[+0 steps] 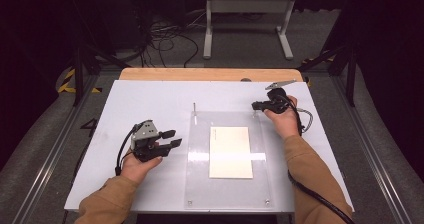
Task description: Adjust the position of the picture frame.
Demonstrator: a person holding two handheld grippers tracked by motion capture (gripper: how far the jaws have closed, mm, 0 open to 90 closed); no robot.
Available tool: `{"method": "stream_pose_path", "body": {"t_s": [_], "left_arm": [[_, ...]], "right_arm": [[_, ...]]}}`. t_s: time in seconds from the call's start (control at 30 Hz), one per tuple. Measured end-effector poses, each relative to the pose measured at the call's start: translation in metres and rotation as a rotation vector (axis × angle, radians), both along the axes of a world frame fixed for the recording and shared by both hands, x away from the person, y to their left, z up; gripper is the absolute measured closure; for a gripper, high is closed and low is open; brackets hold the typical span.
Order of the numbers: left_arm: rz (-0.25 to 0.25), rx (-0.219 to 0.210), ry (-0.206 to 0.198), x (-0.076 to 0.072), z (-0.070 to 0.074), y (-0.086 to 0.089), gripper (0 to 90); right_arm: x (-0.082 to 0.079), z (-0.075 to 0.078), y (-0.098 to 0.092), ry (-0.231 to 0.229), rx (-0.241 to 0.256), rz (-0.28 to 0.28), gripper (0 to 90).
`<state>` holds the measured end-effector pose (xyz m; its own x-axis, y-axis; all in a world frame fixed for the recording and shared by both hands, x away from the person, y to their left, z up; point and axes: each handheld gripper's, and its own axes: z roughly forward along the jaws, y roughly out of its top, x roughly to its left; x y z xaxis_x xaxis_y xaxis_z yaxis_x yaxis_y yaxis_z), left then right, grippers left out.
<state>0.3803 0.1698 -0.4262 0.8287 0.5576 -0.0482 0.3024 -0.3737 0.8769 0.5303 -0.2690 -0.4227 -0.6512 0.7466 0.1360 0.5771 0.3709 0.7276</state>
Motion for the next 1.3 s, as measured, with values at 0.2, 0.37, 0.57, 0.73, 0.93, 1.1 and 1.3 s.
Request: {"method": "stream_pose_path", "body": {"t_s": [0.2,0.37,0.57,0.73,0.93,1.1,1.3], "left_arm": [[-0.057,-0.015,-0.024,-0.016,0.008,-0.005,56.1],[-0.114,-0.013,-0.049,-0.028,0.014,-0.011,53.4],[-0.176,-0.017,-0.074,-0.044,0.017,-0.014,48.2],[-0.230,0.000,-0.096,-0.060,0.018,-0.018,42.6],[-0.299,0.005,-0.088,-0.073,0.019,-0.026,37.0],[-0.315,0.036,-0.116,-0.082,0.018,-0.029,31.2],[-0.328,0.079,-0.135,-0.091,0.015,-0.033,24.0]], "right_arm": [[0.005,0.001,0.000,0.046,0.017,-0.033,85.9],[0.009,0.002,0.000,0.076,0.026,-0.040,85.8],[0.012,0.003,-0.001,0.097,0.036,-0.050,85.9],[0.014,0.003,-0.002,0.112,0.045,-0.054,85.9],[0.017,0.003,-0.002,0.129,0.047,-0.059,85.8],[0.018,0.003,-0.002,0.142,0.053,-0.059,85.8],[0.019,0.004,-0.002,0.151,0.051,-0.061,85.8]]}}
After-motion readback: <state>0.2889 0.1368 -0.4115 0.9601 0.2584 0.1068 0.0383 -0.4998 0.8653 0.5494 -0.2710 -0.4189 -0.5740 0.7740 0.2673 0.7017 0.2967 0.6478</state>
